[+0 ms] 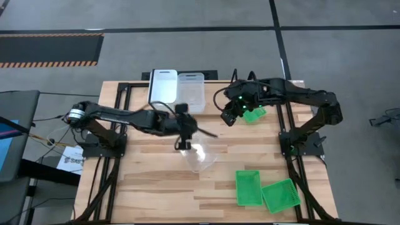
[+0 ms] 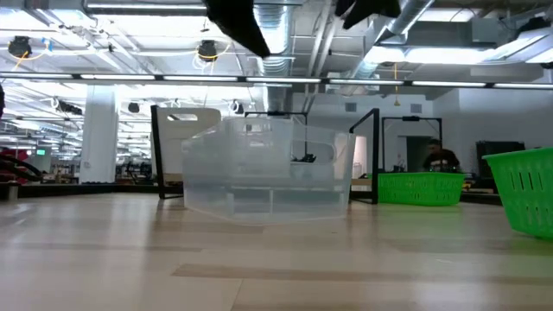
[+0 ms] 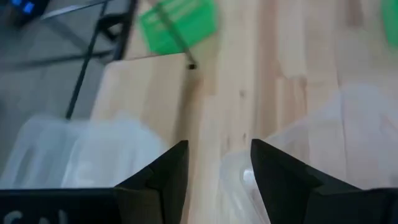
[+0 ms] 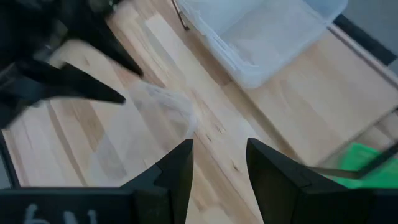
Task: Stack baskets on shelf by color
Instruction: Stack the transparent bin on top of the transparent bins on the shelf
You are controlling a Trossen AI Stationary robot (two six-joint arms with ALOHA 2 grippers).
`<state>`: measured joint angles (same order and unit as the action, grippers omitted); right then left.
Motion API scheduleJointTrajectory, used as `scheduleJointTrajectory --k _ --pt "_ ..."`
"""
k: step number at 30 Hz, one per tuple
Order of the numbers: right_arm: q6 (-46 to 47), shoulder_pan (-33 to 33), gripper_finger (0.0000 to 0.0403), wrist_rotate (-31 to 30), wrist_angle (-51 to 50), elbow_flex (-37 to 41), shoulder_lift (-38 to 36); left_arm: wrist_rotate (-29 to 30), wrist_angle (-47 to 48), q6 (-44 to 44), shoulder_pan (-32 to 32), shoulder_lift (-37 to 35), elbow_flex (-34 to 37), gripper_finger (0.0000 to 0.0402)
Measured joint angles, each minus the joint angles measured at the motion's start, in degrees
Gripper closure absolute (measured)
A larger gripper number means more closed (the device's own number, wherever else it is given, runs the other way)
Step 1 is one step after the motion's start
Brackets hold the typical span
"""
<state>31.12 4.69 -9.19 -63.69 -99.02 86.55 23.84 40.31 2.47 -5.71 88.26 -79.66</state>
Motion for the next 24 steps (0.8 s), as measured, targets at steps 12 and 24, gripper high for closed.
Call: scheduleJointTrajectory --k 12,24 --pt "4.41 -2.89 0.0233 1.97 9.25 9.46 14.14 7.64 10.23 -36.82 -2.78 -19.89 0.85 0.0239" --pt "3.79 -5.51 0.0233 10.44 17.53 9.28 26.55 10.99 12.36 -49.54 -7.00 -28.10 10.93 0.0239"
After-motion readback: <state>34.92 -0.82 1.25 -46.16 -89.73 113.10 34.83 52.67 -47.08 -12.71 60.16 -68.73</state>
